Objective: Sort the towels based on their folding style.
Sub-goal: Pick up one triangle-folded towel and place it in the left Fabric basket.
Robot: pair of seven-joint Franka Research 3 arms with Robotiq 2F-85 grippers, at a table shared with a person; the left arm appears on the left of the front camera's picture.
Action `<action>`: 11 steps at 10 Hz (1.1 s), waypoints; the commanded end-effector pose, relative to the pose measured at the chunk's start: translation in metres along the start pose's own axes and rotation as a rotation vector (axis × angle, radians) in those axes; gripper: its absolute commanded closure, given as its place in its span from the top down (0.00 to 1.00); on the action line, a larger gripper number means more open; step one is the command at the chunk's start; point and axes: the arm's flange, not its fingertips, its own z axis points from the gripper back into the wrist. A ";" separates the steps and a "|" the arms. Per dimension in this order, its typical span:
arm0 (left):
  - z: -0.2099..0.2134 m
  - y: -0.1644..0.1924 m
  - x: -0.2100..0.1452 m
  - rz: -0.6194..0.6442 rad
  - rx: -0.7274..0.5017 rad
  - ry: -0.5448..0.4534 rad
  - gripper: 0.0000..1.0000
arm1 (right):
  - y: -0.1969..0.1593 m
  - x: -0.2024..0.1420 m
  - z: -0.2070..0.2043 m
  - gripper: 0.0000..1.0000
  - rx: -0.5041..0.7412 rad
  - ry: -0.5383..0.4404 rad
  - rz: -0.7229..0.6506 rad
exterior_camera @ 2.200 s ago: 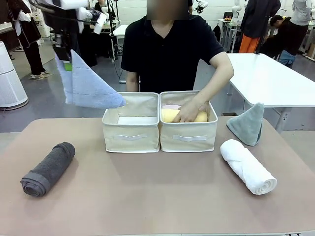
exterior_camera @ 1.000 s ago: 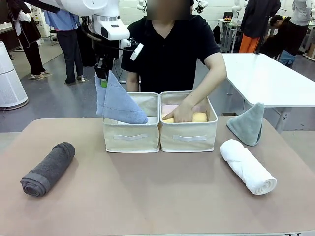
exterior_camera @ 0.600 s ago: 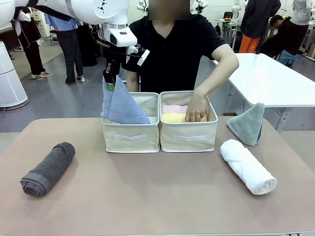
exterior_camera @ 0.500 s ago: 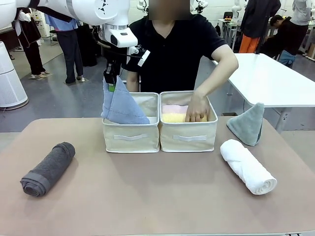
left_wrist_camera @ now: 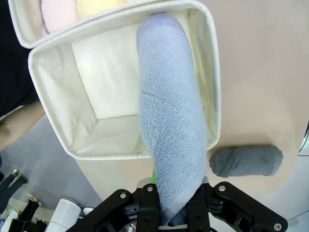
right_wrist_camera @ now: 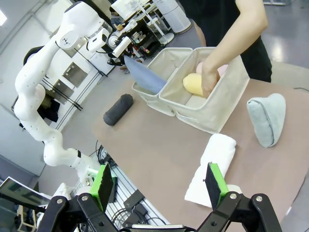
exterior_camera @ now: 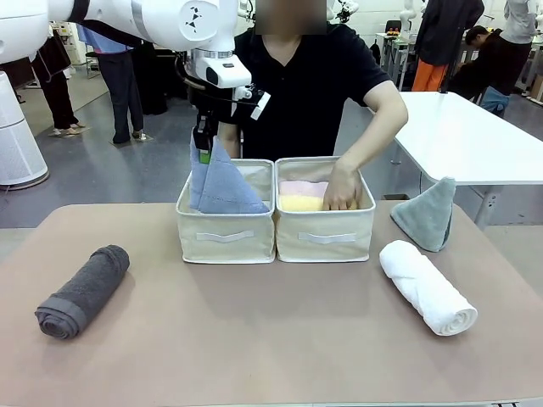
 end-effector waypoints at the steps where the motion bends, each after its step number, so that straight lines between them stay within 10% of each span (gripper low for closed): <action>1: 0.012 0.010 0.010 0.019 0.002 0.029 0.18 | 0.000 -0.001 0.000 1.00 0.007 0.002 -0.002; 11: -0.057 -0.004 -0.038 0.044 -0.103 -0.060 0.18 | 0.000 -0.001 0.000 1.00 0.007 0.002 -0.002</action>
